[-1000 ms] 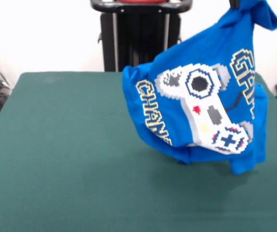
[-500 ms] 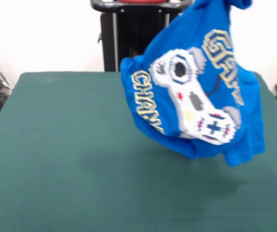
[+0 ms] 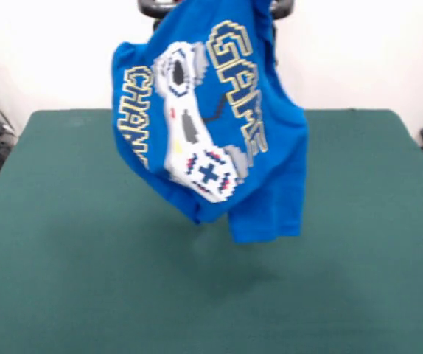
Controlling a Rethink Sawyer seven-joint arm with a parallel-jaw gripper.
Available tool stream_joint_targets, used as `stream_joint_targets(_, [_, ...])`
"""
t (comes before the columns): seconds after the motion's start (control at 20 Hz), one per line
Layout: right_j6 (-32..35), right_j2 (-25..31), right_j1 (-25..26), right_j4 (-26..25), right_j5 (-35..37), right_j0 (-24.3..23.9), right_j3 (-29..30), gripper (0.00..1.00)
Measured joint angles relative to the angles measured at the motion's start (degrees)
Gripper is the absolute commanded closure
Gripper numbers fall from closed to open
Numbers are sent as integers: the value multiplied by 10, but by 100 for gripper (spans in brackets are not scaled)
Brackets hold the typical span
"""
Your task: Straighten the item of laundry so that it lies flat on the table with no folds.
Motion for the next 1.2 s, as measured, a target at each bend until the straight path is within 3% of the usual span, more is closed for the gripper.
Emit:
stream_joint_targets(0.25, [0,17,-1,-5,-1,-21,-3,100])
stream_joint_targets(0.55, [0,22,7,-61,17,-26,-34,100])
stream_joint_targets(0.9, [0,22,70,-149,123,-32,-149,100])
stream_joint_targets(1.2, [0,22,140,-189,177,-31,-245,100])
